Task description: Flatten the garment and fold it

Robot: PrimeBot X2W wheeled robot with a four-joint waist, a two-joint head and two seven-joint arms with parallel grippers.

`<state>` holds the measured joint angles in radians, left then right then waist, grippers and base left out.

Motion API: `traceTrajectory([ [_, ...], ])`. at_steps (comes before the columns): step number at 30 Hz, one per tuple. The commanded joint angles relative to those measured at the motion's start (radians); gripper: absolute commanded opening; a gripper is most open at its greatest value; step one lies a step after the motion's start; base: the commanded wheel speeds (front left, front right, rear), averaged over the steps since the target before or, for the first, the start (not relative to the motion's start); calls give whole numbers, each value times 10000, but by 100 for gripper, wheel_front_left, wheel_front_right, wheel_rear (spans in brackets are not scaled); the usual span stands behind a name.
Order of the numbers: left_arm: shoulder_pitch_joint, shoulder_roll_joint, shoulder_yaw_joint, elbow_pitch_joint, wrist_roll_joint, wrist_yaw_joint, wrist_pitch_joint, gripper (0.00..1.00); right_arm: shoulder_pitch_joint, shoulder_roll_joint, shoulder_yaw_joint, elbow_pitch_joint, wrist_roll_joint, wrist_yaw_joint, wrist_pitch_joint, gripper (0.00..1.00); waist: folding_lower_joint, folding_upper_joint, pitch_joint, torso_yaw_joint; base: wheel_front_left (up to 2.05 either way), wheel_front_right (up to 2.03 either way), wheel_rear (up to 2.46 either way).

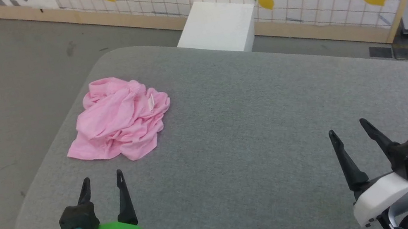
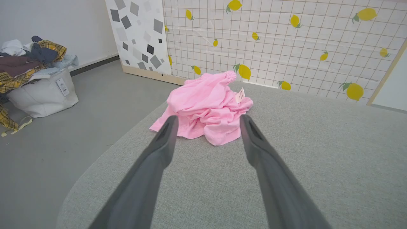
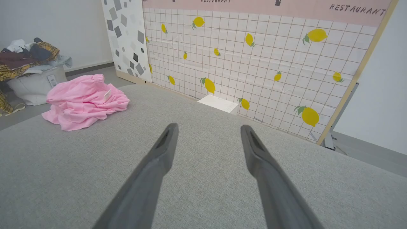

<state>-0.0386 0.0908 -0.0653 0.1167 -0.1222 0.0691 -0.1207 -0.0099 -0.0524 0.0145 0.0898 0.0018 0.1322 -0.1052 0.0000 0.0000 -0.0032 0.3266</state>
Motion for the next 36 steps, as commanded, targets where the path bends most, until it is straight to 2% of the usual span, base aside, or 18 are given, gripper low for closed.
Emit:
traceTrajectory([
  [1,-147,65,-27,60,-197,92,-120,100,-192,10,29,60,1,-7,-109,100,0,0,-5,192,0,0,0],
  [36,-384,92,-160,678,-883,524,-876,100,-612,17,81,475,74,-12,-751,100,0,0,243,2101,0,0,0],
])
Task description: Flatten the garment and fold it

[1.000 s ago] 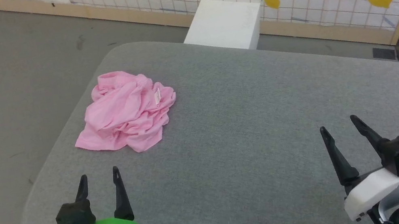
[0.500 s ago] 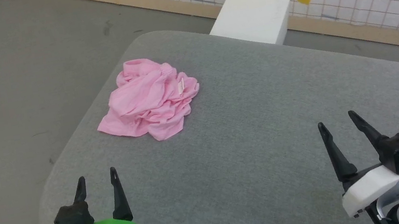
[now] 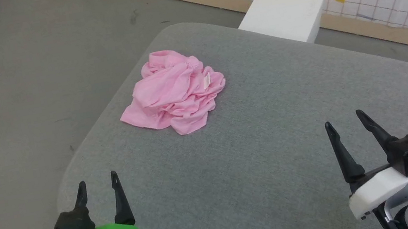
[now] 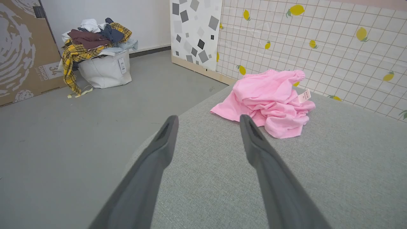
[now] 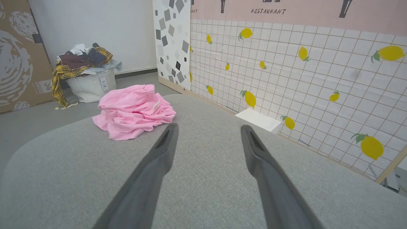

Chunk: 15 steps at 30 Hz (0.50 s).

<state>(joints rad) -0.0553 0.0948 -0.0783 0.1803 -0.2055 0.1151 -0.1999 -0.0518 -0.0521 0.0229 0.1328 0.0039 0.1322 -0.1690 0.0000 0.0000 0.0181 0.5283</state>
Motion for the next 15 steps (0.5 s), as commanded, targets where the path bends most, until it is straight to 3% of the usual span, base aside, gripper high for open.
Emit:
traceTrajectory([
  [1,-227,48,-38,65,-71,72,-106,100,-211,14,-6,63,54,-12,-138,100,0,0,42,139,0,0,0],
  [15,-332,36,-101,318,-279,188,-393,100,-348,16,-15,237,58,-14,-415,100,0,0,198,804,0,0,0],
])
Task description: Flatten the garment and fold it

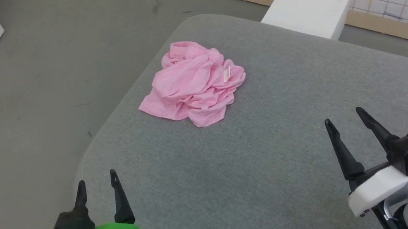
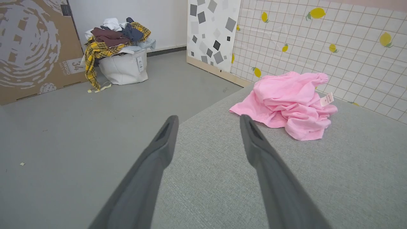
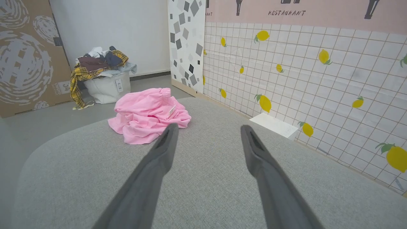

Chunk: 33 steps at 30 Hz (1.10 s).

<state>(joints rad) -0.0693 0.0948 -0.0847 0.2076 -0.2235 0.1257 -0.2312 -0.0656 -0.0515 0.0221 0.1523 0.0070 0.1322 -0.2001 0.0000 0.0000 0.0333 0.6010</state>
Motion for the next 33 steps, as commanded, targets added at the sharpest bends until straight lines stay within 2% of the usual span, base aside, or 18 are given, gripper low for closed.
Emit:
traceTrajectory([
  [1,-206,31,-32,59,-125,93,-103,100,-228,11,0,45,15,-14,-115,100,0,0,79,116,0,0,0],
  [5,-355,49,1,108,-256,54,-185,100,-375,12,47,9,-53,-14,-107,100,0,0,370,132,0,0,0],
  [9,-850,-24,228,40,-701,-59,-266,100,-725,12,137,-169,-225,-15,-18,100,0,0,1133,-131,0,0,0],
  [14,-2319,158,393,479,-1391,-658,9,100,-1344,13,394,-554,-588,-15,215,100,0,0,2614,-992,0,0,0],
  [21,-5221,1056,787,1262,-2224,-1451,1400,100,-2415,5,699,-900,-991,-15,321,100,0,0,4892,-2630,0,0,0],
  [25,-6405,1705,1014,1891,-2711,-1800,2504,100,-2768,4,729,-845,-965,-15,159,100,0,0,5688,-3483,0,0,0],
  [30,-6954,2250,1401,2482,-3379,-1782,4009,100,-3054,9,690,-654,-751,-15,-109,100,0,0,6218,-4377,0,0,0],
  [33,-6906,2410,1705,2851,-3861,-1565,4947,100,-3173,10,659,-495,-561,-15,-275,100,0,0,6333,-4787,0,0,0],
])
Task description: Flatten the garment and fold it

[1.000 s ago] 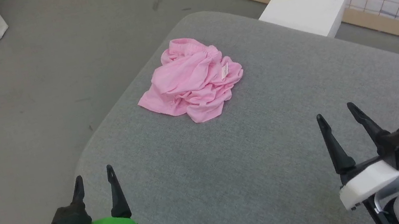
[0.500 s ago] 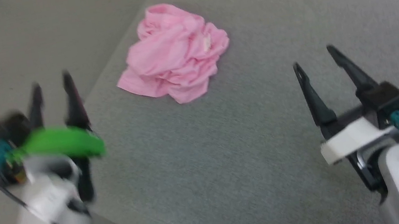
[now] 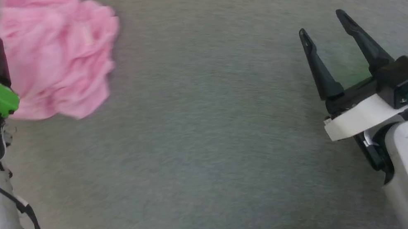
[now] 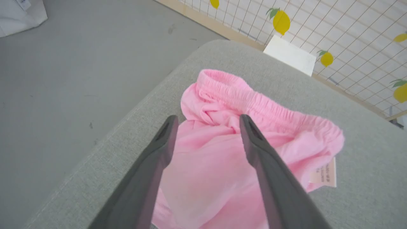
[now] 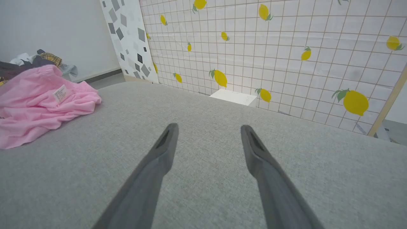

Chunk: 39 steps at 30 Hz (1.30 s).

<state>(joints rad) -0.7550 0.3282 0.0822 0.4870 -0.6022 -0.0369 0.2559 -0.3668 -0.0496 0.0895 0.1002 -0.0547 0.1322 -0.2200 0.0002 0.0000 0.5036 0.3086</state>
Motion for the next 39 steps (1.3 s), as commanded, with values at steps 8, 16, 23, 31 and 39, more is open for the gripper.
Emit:
traceTrajectory([
  [8,825,-93,379,909,-1225,926,2976,92,-179,-8,-131,433,416,-15,-318,100,-2,0,1295,-2210,0,0,0],
  [16,1283,482,622,-12,-482,954,1052,0,223,-8,-314,874,729,-15,-397,100,-2,0,-289,-1989,0,0,0],
  [23,735,916,414,-1318,1272,1035,-2918,0,907,-7,-549,1095,1060,-15,-413,100,-2,0,-2116,-2069,0,0,0],
  [31,-170,455,-891,-2735,2106,650,-3940,0,1706,-7,-887,1113,1351,-15,-416,100,-2,0,-3459,-2701,0,0,0],
  [39,-537,-1166,-2713,-3358,2100,202,-3707,0,2183,-7,-1206,1054,1447,-15,-416,100,-2,0,-3904,-3630,0,0,0],
])
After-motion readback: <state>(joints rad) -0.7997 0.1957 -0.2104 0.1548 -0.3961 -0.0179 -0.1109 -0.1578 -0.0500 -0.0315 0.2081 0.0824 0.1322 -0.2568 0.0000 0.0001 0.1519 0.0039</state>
